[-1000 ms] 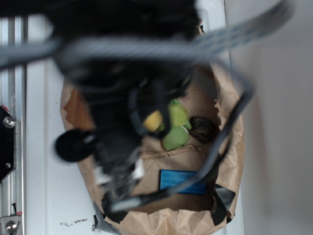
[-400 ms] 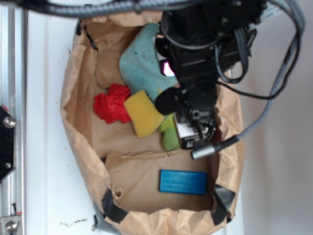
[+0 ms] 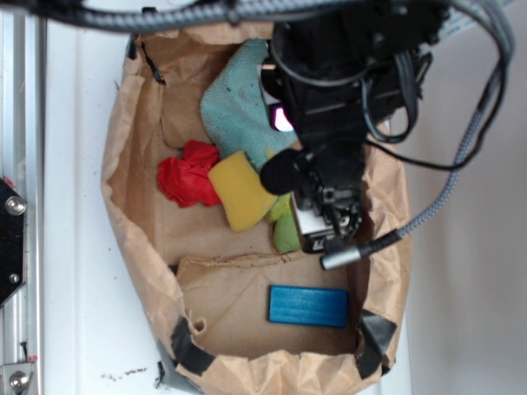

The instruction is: Grab the green animal.

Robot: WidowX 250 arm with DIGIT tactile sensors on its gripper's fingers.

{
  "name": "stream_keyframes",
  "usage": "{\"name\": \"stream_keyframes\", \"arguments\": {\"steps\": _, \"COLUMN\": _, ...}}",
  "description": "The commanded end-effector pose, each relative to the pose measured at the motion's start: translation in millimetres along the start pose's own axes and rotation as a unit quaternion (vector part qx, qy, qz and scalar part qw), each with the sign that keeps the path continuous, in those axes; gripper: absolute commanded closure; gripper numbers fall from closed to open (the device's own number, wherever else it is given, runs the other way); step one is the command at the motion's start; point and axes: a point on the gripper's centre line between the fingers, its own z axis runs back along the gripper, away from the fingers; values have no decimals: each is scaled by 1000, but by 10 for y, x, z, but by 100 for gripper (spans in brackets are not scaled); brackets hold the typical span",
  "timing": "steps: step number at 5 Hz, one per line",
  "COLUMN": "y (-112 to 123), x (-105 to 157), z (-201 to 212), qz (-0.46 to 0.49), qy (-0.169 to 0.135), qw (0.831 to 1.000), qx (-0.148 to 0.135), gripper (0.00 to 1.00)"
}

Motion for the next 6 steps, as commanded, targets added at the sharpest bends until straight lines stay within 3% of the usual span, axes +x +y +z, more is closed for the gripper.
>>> {"name": "stream_keyframes", "arguments": {"steps": 1, "y": 62, "x": -176, "z": -119, "qz": -63, "qy": -32, "qw": 998, "qx": 4, "gripper": 0}}
{"name": "stream_keyframes", "arguments": {"steps": 3, "y": 71, "x": -223, "z": -572, "qz": -194, "qy": -35, "qw": 980, "qx": 35, "gripper": 0}}
{"name": "stream_keyframes", "arguments": {"steps": 4, "y": 15, "x": -94, "z": -731, "qz": -254, "qy": -47, "qw": 963, "qx": 70, "gripper": 0}}
{"name": "stream_keyframes", "arguments": {"steps": 5, "y": 83, "x": -99, "z": -931, "qz": -297, "qy": -25, "qw": 949, "qx": 105, "gripper": 0}}
{"name": "stream_keyframes", "arguments": {"steps": 6, "y": 111, "x": -157, "z": -1071, "qz": -306, "qy": -17, "qw": 944, "qx": 121, "gripper": 0}}
